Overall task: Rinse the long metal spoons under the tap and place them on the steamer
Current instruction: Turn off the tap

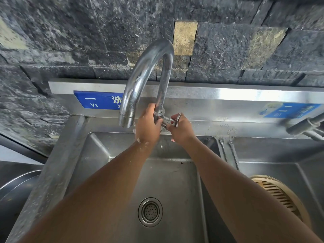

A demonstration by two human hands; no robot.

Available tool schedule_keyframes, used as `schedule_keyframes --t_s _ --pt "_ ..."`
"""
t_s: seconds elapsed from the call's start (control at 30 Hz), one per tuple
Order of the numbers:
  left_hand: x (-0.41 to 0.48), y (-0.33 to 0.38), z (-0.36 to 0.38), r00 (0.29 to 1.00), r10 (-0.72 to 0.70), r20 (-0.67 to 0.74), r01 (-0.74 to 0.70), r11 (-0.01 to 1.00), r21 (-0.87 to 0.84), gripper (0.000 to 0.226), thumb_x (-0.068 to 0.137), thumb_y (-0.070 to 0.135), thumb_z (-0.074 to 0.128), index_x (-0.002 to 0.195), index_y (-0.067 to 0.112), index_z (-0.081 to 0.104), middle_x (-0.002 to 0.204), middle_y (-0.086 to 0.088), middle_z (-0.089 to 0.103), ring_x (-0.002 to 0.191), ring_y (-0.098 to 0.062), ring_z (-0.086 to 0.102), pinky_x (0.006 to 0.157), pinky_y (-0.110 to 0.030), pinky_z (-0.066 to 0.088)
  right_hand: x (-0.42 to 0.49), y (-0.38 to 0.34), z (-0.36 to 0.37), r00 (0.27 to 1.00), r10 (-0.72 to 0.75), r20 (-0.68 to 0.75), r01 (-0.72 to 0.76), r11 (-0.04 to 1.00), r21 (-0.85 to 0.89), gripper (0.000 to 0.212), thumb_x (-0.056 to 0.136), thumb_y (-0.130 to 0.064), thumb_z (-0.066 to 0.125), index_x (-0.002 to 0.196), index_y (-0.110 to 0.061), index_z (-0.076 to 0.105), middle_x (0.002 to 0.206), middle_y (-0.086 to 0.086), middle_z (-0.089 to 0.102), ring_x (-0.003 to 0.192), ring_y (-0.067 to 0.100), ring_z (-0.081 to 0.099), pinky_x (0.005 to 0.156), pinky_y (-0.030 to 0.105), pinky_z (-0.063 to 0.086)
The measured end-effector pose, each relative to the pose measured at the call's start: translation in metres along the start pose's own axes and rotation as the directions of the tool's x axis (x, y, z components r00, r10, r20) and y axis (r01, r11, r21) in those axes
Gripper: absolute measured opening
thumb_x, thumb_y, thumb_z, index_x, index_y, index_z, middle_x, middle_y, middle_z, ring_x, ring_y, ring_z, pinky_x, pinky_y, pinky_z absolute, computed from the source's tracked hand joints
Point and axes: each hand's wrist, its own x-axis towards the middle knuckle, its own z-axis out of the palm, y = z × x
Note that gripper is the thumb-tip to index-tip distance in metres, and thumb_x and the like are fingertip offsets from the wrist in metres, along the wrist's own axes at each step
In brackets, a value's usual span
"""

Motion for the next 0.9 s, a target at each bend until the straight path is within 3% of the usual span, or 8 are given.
schedule_keyframes --t_s 0.2,0.37,0.57,0.9 --pt "-0.0005 0.0024 -0.0006 1.0 -0.004 0.011 0.004 1.0 0.007 0.042 0.085 0.006 0.071 0.122 0.014 0.055 0.104 -0.005 0.07 0.092 -0.022 0.067 0.081 -0.045 0.057 0.0006 0.0001 0.0003 1.0 0.003 0.009 -0.003 1.0 0.001 0.02 0.096 -0.016 0.063 0.11 -0.018 0.049 0.086 -0.008 0.055 0.078 0.014 0.058 0.08 0.055 0.06" --pt "-0.0009 0.0032 -0.002 1.0 -0.002 0.014 0.002 1.0 -0.001 0.041 0.084 0.004 0.07 0.12 0.014 0.054 0.102 -0.005 0.069 0.09 -0.021 0.066 0.081 -0.044 0.056 -0.001 -0.0012 0.0004 1.0 0.015 0.016 -0.015 1.0 0.017 0.023 0.095 -0.015 0.062 0.115 -0.013 0.05 0.087 -0.007 0.054 0.095 0.025 0.061 0.084 0.056 0.059" --pt "-0.0011 0.0031 -0.0019 1.0 -0.009 0.014 0.008 1.0 0.006 0.041 0.084 0.005 0.07 0.12 0.015 0.054 0.103 -0.006 0.067 0.091 -0.024 0.066 0.08 -0.047 0.056 -0.0027 -0.0028 -0.0016 0.999 0.024 0.023 -0.024 0.999 0.021 0.027 0.096 -0.015 0.063 0.12 -0.012 0.05 0.089 -0.008 0.054 0.101 0.028 0.064 0.085 0.055 0.059" --pt "-0.0008 0.0006 -0.0011 1.0 0.002 0.013 -0.003 1.0 0.024 0.042 0.084 0.006 0.069 0.12 0.018 0.052 0.105 -0.004 0.066 0.091 -0.024 0.066 0.079 -0.047 0.056 -0.0042 -0.0049 -0.0023 0.998 0.057 0.032 -0.059 0.997 0.046 0.029 0.096 -0.014 0.062 0.122 -0.011 0.05 0.09 -0.005 0.055 0.091 0.023 0.062 0.075 0.054 0.062"
